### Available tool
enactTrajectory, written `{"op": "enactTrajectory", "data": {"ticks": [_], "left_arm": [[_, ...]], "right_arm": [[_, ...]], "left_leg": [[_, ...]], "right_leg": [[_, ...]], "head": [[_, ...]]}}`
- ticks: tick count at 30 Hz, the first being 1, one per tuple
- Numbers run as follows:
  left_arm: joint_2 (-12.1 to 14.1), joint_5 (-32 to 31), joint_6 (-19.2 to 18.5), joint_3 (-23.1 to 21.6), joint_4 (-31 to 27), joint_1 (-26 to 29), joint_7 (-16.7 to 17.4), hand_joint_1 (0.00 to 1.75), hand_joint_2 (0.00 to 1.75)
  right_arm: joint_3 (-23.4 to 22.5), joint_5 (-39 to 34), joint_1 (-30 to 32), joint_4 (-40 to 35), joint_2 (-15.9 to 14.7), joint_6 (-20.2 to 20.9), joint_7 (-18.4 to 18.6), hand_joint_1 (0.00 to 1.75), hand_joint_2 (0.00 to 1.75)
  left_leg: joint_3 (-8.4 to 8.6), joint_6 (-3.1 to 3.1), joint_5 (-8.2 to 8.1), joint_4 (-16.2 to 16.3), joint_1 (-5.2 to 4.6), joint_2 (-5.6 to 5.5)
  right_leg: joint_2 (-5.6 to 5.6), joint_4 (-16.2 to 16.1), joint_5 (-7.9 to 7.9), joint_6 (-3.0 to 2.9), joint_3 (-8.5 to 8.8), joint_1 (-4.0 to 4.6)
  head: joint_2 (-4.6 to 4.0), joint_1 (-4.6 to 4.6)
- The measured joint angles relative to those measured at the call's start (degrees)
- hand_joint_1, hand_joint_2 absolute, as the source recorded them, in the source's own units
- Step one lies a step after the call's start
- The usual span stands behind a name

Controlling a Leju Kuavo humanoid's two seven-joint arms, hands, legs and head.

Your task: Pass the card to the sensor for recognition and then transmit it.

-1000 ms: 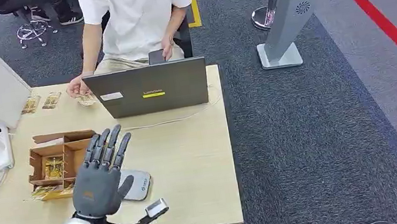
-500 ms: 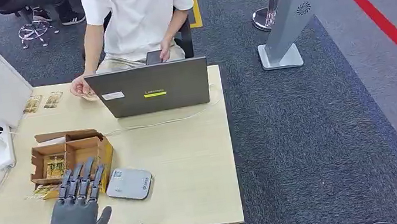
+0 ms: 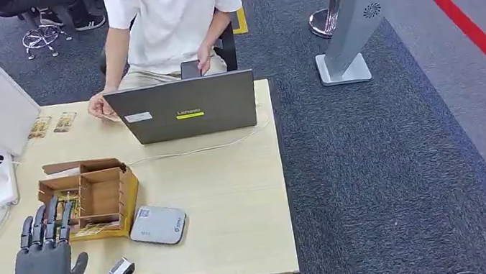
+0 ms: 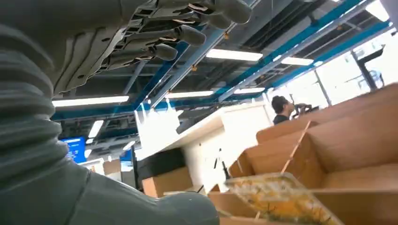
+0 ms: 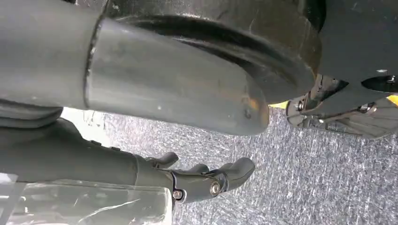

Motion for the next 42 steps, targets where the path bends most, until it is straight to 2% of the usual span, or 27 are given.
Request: {"op": "enactTrajectory", "data": {"ticks": [12,21,42], "left_arm": [[-0.79,-1.77,1.73,1.29,5.99,-4.34,-0.37,0.0,1.75],[-1.29,-2.23,1.4,0.92,9.66,-8.93,1.66,0.0,1.75],[-1.6,-2.23,-1.4,-1.6,11.45,-9.46,2.95,0.0,1.75]], "right_arm": [[0.77,1.27,-0.01,0.0,-0.33,0.15,-0.07,0.0,0.0],[1.47,1.68,-0.01,0.0,-0.37,0.13,-0.15,0.0,0.0],[1.55,1.77,0.01,0.0,-0.44,0.94,-0.17,0.0,0.0]], "left_leg": [[0.0,0.0,0.01,0.0,0.0,-0.03],[0.01,-0.01,0.01,0.01,0.0,-0.01],[0.0,-0.01,0.01,0.01,0.0,-0.01]], "right_leg": [[-0.03,0.0,0.01,0.0,-0.01,0.0],[-0.02,0.0,0.01,0.0,-0.02,0.0],[-0.01,0.0,0.01,0.0,-0.02,0.0]], "head": [[0.0,-0.02],[0.0,-0.02],[0.0,0.0]]}}
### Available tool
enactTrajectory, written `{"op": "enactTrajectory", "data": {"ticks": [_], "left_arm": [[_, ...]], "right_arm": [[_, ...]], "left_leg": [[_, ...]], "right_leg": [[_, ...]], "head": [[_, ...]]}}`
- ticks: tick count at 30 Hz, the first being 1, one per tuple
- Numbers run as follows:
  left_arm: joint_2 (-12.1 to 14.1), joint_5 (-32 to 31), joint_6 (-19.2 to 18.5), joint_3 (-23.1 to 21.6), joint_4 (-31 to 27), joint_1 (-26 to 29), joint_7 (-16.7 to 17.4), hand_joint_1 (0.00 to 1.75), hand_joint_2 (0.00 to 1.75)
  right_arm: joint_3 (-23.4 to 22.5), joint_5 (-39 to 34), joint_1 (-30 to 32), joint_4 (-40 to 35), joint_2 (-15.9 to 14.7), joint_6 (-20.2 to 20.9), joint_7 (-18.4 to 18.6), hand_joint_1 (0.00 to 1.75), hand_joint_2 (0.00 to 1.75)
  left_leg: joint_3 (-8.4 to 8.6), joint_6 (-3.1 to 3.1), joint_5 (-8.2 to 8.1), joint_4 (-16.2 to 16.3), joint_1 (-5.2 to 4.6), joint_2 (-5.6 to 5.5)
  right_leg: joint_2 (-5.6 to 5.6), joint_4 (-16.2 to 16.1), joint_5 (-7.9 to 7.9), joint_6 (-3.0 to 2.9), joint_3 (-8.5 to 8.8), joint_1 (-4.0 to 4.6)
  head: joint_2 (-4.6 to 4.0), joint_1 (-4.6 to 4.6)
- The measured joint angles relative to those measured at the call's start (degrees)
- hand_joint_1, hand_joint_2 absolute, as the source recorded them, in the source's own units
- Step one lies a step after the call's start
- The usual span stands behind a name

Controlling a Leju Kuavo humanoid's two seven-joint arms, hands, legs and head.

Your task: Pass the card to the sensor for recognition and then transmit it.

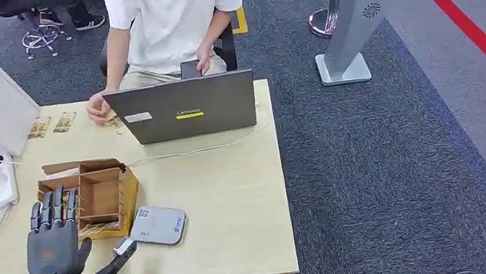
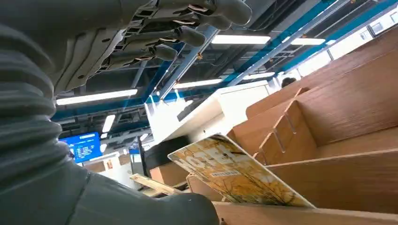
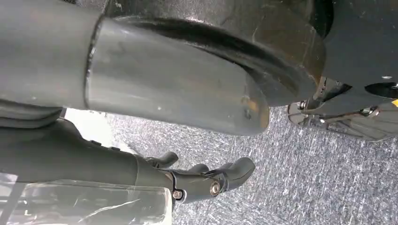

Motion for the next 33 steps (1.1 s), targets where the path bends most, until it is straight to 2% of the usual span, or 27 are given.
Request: {"op": "enactTrajectory", "data": {"ticks": [14,15,29,33], "left_arm": [[0.0,0.0,-0.26,-0.96,0.09,0.12,0.04,0.0,1.75],[0.0,0.0,-0.57,-1.01,0.09,0.11,0.06,1.75,1.75],[0.04,3.98,-7.0,-1.03,0.09,-0.26,-1.05,1.75,1.75],[0.04,4.52,-7.85,-1.03,0.09,-0.68,-1.05,1.75,1.75]], "right_arm": [[0.02,0.09,0.0,0.0,-0.07,-0.02,-0.02,0.0,0.0],[0.02,0.09,0.01,0.0,-0.07,-0.02,-0.09,0.0,0.0],[0.02,-0.13,0.01,0.0,-0.09,0.09,-0.26,0.0,0.0],[0.02,-0.28,0.01,0.0,-0.09,0.09,-0.28,0.0,0.0]], "left_leg": [[0.0,0.0,0.0,0.0,0.0,0.0],[0.0,0.0,0.0,0.0,0.0,0.0],[0.0,0.0,0.0,0.0,0.0,0.0],[0.0,0.0,0.0,0.0,0.0,0.0]], "right_leg": [[0.0,0.0,0.0,0.0,0.0,0.0],[0.0,0.0,0.0,0.0,-0.01,0.0],[0.0,0.0,0.0,0.0,0.0,0.0],[0.0,0.0,0.0,0.0,0.0,0.0]], "head": [[0.0,-0.02],[0.0,-0.02],[0.0,-0.02],[0.0,-0.02]]}}
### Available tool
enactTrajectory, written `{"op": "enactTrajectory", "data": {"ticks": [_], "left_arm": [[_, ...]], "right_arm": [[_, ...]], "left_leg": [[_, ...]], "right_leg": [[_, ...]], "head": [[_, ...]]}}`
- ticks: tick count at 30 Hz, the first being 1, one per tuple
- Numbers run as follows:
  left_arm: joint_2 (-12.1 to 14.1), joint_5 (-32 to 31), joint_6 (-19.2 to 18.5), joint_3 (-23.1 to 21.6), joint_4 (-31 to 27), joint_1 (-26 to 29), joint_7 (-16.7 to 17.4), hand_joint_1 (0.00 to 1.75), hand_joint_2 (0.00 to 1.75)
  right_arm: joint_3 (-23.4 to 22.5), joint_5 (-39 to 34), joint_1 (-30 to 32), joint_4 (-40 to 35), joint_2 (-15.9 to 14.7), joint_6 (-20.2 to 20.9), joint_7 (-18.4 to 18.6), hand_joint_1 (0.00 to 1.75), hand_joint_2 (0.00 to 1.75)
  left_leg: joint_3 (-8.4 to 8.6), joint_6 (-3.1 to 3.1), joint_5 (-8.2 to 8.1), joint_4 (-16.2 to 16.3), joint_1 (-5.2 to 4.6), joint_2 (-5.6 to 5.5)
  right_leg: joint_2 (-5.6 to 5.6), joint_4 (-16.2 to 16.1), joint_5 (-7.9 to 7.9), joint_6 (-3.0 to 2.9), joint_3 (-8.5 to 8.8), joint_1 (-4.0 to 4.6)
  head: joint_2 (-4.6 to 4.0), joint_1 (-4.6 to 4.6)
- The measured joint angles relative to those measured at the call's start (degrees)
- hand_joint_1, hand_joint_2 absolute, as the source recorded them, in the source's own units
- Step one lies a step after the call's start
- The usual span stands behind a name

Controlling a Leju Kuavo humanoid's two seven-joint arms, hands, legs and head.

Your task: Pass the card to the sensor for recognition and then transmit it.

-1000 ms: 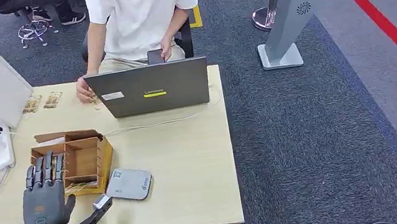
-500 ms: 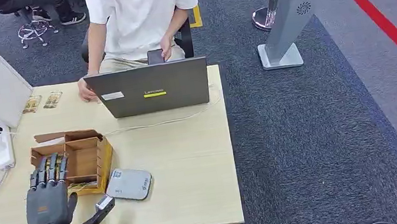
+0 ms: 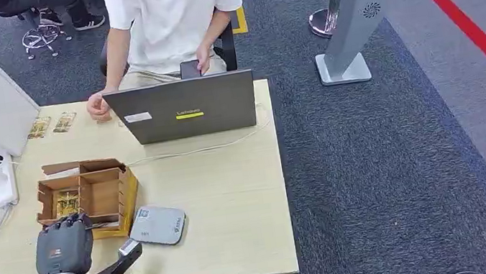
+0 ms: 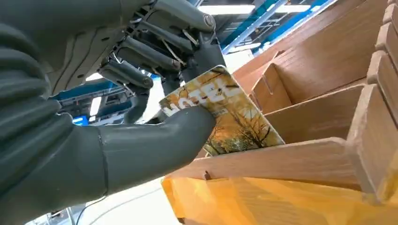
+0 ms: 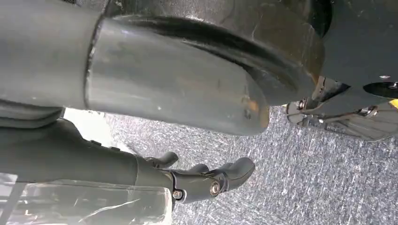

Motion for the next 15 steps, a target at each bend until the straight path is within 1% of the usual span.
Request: {"op": "enactTrajectory", "data": {"ticks": [4,8,13,15], "left_arm": [[-0.02,0.52,-0.2,0.0,0.0,-0.04,0.0,1.75,1.75],[-0.18,0.57,1.09,0.0,-0.35,0.19,0.0,1.75,1.75],[-0.68,0.48,0.46,-0.92,-4.51,1.59,0.04,1.75,1.75],[-0.74,1.23,-0.68,-2.04,-8.12,2.67,-0.18,1.75,1.75]], "right_arm": [[0.0,-0.07,0.0,0.0,0.0,0.0,-0.22,0.0,0.0],[0.0,-0.15,0.01,0.0,0.0,-0.18,-0.24,0.0,0.0],[-0.02,-0.42,0.01,0.0,0.0,-0.35,-0.13,0.0,0.0],[-0.22,-1.34,0.03,0.0,0.24,-2.76,0.66,0.0,0.0]], "left_leg": [[0.0,0.0,0.0,0.0,0.0,0.0],[0.0,0.0,0.0,0.0,0.0,0.0],[0.0,0.0,0.0,0.0,0.0,0.0],[-0.01,0.0,0.0,0.0,0.0,0.0]], "right_leg": [[0.0,0.0,0.0,0.0,0.0,0.0],[0.0,0.0,0.0,0.0,0.0,0.0],[0.0,0.0,0.0,0.0,0.0,0.0],[0.0,0.0,0.0,0.0,-0.01,0.0]], "head": [[0.0,0.0],[0.0,0.0],[0.0,0.0],[0.0,0.0]]}}
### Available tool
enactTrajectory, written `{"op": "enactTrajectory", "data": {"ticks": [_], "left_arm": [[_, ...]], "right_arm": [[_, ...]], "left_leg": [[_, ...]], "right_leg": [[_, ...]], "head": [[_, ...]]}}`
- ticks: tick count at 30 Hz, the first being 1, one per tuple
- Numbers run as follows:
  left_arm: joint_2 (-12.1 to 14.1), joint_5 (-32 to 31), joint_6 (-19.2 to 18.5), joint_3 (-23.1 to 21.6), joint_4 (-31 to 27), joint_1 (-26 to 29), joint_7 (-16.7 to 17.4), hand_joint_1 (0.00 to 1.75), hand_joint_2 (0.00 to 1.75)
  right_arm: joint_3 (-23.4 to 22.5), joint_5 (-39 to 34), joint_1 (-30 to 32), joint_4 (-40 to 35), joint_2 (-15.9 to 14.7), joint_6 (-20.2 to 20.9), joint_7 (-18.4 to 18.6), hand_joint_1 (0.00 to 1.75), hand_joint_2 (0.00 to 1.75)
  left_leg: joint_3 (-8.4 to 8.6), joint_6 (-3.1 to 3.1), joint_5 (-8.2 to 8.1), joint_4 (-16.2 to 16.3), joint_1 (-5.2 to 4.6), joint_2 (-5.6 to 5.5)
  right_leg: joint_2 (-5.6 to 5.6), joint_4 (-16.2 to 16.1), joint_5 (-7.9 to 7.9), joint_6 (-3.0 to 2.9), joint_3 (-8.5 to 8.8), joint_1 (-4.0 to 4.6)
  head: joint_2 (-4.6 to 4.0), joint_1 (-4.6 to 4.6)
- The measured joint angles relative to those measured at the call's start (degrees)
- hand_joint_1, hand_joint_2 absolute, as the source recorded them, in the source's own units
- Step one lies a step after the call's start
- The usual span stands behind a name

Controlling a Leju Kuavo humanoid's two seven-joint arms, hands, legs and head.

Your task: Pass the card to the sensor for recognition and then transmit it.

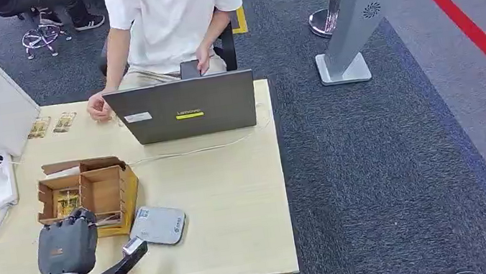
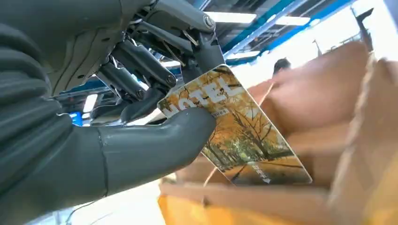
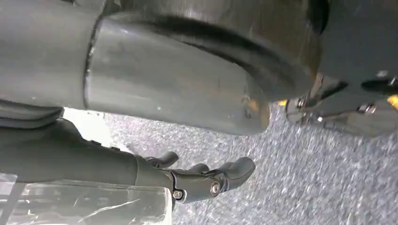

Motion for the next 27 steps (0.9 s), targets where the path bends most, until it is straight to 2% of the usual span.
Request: {"op": "enactTrajectory", "data": {"ticks": [4,7,12,15,17,19,23,27], "left_arm": [[0.26,1.77,-2.55,-2.57,-8.53,2.43,-0.96,1.75,1.75],[0.44,1.99,-3.5,-3.8,-12.52,3.57,-0.85,1.75,1.75],[2.43,4.43,-4.61,-6.55,-18.69,5.78,-1.59,1.75,1.75],[4.31,7.06,-3.73,-7.71,-22.29,5.63,-1.59,1.75,1.75],[4.7,7.63,-2.55,-7.84,-22.68,3.39,-1.33,1.75,1.75],[4.92,7.84,-2.42,-7.87,-22.0,-0.73,-1.22,1.75,1.75],[5.01,6.01,-1.26,-7.87,-13.94,-12.71,-0.63,1.75,1.75],[5.9,6.89,2.46,-7.89,1.49,-24.74,-4.06,1.75,1.75]], "right_arm": [[-1.0,-1.51,-0.01,0.02,0.72,-2.46,0.98,0.0,0.0],[-1.49,-1.7,-0.03,0.02,1.03,-2.42,1.0,0.0,0.0],[-2.05,-1.97,-0.01,0.02,1.05,-2.31,1.96,0.0,0.0],[-2.14,-0.98,-0.03,0.02,1.05,-2.31,2.29,0.0,0.0],[-2.05,0.33,-0.06,0.02,1.05,-1.94,2.58,0.0,0.0],[-1.59,1.84,-0.09,0.0,0.98,-0.21,2.53,0.0,0.0],[-0.19,3.92,-0.3,0.0,0.24,2.59,1.75,0.0,0.0],[1.75,5.71,-0.47,0.0,-0.48,4.07,0.79,0.0,0.0]], "left_leg": [[-0.01,0.0,0.0,0.0,0.0,-0.01],[0.0,0.0,0.0,0.0,0.0,-0.01],[0.0,0.0,0.0,0.0,0.01,0.0],[0.01,0.0,0.0,0.0,0.01,-0.02],[0.01,0.02,0.02,0.0,0.01,-0.09],[-0.01,0.02,0.11,0.0,0.02,-0.16],[-0.03,0.03,0.3,0.0,0.02,-0.29],[-0.09,0.08,0.49,0.0,0.02,-0.25]], "right_leg": [[0.0,0.0,0.0,0.0,0.0,0.0],[0.0,0.0,0.0,0.0,0.0,0.0],[0.0,0.0,0.0,0.0,0.0,0.01],[-0.03,-0.01,0.0,0.0,-0.02,0.0],[-0.14,-0.01,0.0,0.0,0.0,0.0],[-0.2,-0.02,0.02,0.02,0.0,0.01],[-0.29,0.0,0.22,0.01,-0.01,0.01],[-0.2,0.03,0.39,0.02,-0.05,0.01]], "head": [[0.0,0.0],[0.0,-0.02],[0.0,0.0],[0.0,-0.02],[0.0,0.0],[0.0,-0.02],[0.0,-0.04],[0.0,0.04]]}}
